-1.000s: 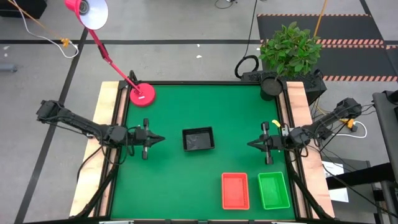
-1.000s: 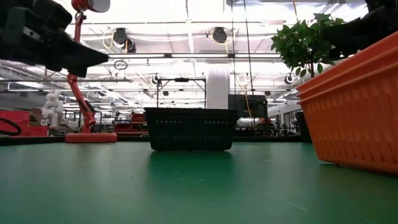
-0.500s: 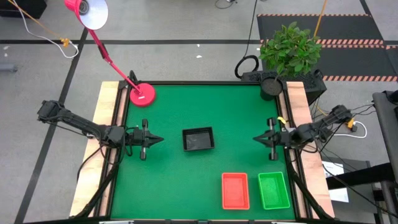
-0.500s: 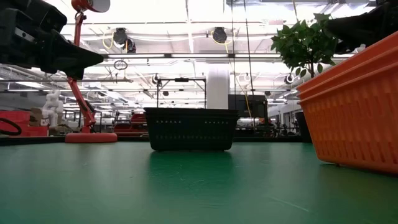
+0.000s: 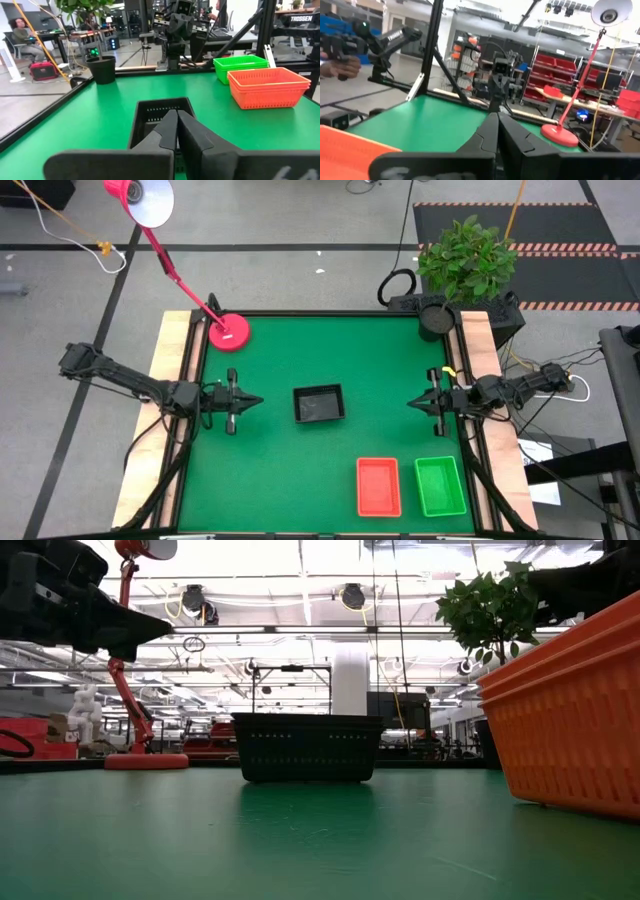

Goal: Stack baskets by color
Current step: Return to Home Position

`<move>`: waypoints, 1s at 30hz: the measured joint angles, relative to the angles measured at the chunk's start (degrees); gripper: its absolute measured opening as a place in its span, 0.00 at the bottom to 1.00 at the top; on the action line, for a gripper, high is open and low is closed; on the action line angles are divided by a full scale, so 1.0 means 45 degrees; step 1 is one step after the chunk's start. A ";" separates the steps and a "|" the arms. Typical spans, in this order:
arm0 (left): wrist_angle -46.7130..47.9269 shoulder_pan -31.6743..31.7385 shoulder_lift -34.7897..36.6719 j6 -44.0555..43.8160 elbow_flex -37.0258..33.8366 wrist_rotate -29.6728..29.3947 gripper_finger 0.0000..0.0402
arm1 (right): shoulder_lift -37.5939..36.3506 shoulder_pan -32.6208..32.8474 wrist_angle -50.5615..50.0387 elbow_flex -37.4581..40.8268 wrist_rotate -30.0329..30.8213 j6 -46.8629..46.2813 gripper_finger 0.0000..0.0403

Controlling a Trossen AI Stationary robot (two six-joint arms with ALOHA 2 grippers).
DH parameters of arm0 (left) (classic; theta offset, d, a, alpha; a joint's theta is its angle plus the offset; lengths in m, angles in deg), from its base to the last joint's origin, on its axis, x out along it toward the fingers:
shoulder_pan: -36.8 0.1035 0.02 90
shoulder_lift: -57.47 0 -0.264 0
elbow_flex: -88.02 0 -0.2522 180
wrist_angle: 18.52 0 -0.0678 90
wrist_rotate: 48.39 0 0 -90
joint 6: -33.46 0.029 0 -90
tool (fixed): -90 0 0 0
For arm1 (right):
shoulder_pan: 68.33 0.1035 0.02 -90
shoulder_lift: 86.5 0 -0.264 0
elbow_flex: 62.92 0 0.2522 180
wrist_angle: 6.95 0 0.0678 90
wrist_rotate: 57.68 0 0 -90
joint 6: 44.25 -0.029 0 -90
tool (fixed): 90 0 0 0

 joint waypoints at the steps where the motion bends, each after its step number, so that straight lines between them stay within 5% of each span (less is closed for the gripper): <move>1: 0.0000 0.0013 0.0000 0.0000 0.0005 0.0000 0.04 | 0.0005 -0.0162 -0.0070 0.0000 -0.0091 0.0002 0.00; 30: 0.0162 0.0198 -0.0005 0.0301 0.0010 0.0115 0.01 | 0.0004 -0.3329 -0.1684 0.0000 -0.2226 -0.0657 0.00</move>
